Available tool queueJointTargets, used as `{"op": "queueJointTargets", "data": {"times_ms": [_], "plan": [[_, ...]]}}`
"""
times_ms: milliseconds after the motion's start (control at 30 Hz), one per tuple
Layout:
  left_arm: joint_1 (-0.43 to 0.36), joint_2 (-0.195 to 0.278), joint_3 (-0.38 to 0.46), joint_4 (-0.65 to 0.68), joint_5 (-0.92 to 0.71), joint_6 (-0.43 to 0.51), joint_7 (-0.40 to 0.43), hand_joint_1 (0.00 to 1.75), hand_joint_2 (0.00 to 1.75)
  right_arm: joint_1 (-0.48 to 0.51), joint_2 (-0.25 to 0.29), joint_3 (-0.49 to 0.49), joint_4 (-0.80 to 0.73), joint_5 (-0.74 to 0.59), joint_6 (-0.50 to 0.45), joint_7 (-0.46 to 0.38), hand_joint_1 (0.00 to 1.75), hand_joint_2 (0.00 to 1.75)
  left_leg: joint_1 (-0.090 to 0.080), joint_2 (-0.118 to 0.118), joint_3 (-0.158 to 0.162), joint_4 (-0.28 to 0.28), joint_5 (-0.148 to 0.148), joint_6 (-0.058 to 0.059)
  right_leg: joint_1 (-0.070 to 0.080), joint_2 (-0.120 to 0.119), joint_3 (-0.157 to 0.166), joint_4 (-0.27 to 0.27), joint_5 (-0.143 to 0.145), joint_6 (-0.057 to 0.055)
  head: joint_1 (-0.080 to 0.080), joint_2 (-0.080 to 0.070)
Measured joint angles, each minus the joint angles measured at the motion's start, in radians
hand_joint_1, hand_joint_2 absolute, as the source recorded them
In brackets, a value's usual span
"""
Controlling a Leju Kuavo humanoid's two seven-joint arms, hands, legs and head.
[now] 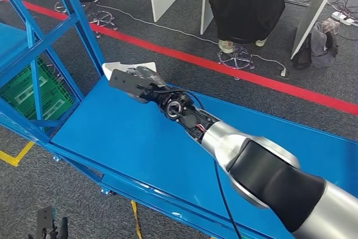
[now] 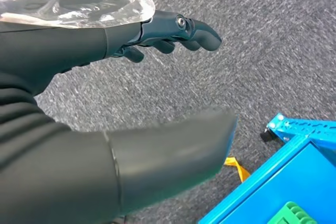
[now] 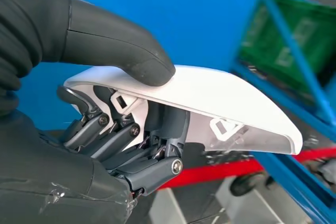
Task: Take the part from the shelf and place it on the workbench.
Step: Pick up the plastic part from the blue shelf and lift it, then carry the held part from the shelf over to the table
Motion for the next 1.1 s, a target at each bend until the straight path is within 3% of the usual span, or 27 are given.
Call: {"op": "queueJointTargets", "data": {"times_ms": [33,167,700,833,1100], "plan": [[0.001,0.002,0.0,0.0,0.003,-0.004,-0.001,0.0,1.75,0.0,-0.003,-0.004,-0.017,-0.01,0.002,0.0,1.75,1.75,0.0,0.0,0.0,0.0,0.0,0.0,0.0,0.0,0.0,0.0,0.0,0.0,0.0,0.0],[0.004,0.006,0.0,0.0,0.008,-0.009,-0.003,0.0,0.0,0.0,-0.016,-0.01,-0.075,-0.052,0.004,-0.008,1.75,1.75,0.0,0.0,0.0,0.0,0.0,0.0,0.0,0.0,0.0,0.0,0.0,0.0,0.0,0.0],[0.02,0.021,0.0,0.0,0.064,-0.022,-0.019,0.0,0.0,0.006,-0.063,-0.014,-0.378,-0.598,0.065,-0.021,1.75,1.75,0.0,0.0,0.0,0.0,0.0,0.0,0.0,0.0,-0.001,0.0,0.0,0.0,0.0,0.0],[0.025,0.026,0.0,0.0,0.08,-0.028,-0.02,0.0,1.75,0.021,-0.075,-0.013,-0.457,-0.71,0.065,0.002,1.75,1.75,0.0,0.0,-0.001,0.0,0.0,0.0,0.0,0.0,-0.001,0.0,0.0,0.0,0.0,0.0],[0.03,0.031,0.0,0.0,0.093,-0.029,-0.02,0.0,1.75,0.037,-0.101,-0.004,-0.576,-0.783,0.042,0.023,1.75,1.75,0.0,0.001,-0.001,0.0,0.0,0.0,0.0,0.0,-0.001,0.0,0.0,0.0,0.0,0.0]]}}
